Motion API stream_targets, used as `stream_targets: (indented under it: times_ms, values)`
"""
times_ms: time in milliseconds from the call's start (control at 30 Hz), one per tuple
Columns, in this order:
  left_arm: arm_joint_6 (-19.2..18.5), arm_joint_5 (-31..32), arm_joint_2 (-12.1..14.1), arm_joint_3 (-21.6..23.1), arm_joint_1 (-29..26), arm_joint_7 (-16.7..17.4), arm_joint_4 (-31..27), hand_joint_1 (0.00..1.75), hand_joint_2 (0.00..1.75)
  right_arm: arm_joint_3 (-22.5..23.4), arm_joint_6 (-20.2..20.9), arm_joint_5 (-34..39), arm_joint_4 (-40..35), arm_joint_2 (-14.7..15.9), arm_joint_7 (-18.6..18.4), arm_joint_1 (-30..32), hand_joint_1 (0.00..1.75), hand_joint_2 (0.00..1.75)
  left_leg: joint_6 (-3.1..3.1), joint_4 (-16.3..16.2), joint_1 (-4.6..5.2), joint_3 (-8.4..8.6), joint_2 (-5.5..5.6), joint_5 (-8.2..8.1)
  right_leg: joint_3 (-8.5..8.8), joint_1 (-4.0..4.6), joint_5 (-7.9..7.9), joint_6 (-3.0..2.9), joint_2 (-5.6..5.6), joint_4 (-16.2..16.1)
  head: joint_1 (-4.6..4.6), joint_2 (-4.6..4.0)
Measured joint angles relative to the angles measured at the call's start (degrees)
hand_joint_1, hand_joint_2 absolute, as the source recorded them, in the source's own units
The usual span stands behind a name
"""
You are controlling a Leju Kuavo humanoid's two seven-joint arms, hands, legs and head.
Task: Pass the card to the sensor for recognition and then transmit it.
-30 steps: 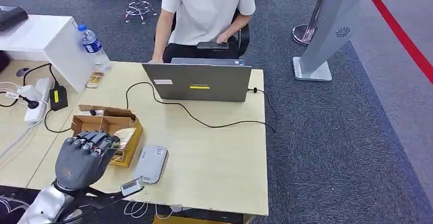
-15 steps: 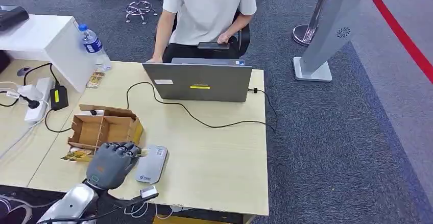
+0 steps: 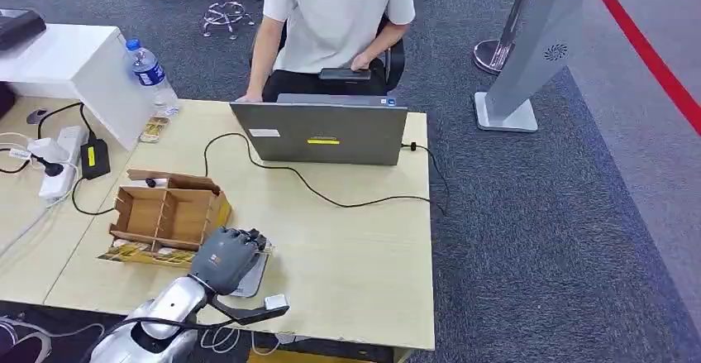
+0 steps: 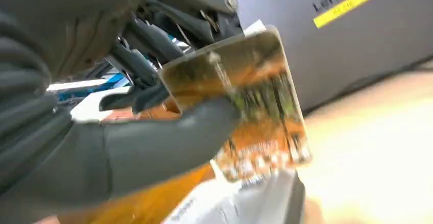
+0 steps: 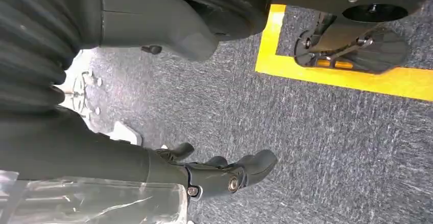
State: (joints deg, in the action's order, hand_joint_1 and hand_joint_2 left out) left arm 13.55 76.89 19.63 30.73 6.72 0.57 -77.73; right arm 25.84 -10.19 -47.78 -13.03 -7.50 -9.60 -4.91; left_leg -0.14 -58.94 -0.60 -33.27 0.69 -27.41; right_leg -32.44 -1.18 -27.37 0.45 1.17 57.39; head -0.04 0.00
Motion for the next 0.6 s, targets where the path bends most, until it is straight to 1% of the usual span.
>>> stream_targets:
  times_ms: [100,233,300,400,467,533,600]
  values:
    - [-0.8,-0.2,0.0,0.7,0.9,0.6,0.9,1.75,1.75,0.1,-0.1,0.0,0.0,0.0,0.0,0.0,0.00,1.75,0.00,0.0,0.00,0.01,0.00,0.00,0.01,0.00,0.00,0.00,0.00,0.0,-0.02,0.00]
    - [-3.2,-0.1,0.1,1.7,2.1,2.5,1.1,1.75,1.75,0.6,-0.3,0.2,0.0,0.0,0.0,0.0,0.00,1.75,-0.02,0.0,-0.01,0.02,0.00,0.02,0.03,0.01,0.00,0.00,-0.01,0.0,0.00,0.00]
    - [-3.3,0.0,0.2,2.1,2.7,3.5,1.1,1.75,1.75,1.1,-0.3,0.3,0.0,0.0,0.0,0.1,0.00,1.75,-0.04,0.0,0.00,0.03,0.00,0.05,0.05,0.01,0.01,-0.01,-0.01,0.0,0.00,0.00]
    - [-1.7,0.3,0.3,2.1,3.1,5.0,1.0,1.75,1.75,1.6,-0.5,0.4,0.0,0.0,0.2,0.3,0.00,1.75,-0.03,0.0,-0.01,0.05,-0.01,0.11,0.02,0.01,0.06,-0.07,0.00,0.0,-0.02,0.00]
    - [0.0,0.7,0.3,2.1,3.7,5.6,0.2,1.75,1.75,1.8,-0.5,0.3,0.0,0.0,0.3,0.4,0.00,1.75,-0.03,0.0,-0.01,0.01,0.00,0.14,-0.03,0.02,0.07,-0.07,-0.01,0.0,0.00,0.00]
    - [3.1,1.2,-0.1,2.0,5.5,6.1,-1.4,1.75,1.75,2.2,-0.4,-0.3,0.1,0.0,0.4,0.4,0.00,1.75,0.03,0.0,-0.01,-0.05,0.06,0.18,-0.04,0.02,0.09,-0.04,-0.10,0.0,-0.02,0.00]
    - [5.9,1.3,-0.6,1.8,8.5,6.1,-3.1,1.75,1.75,2.3,-0.2,-1.0,0.1,0.0,0.2,0.3,0.00,1.75,0.01,0.0,-0.01,-0.11,0.14,0.23,-0.03,0.02,0.13,-0.06,-0.22,0.0,0.00,0.00]
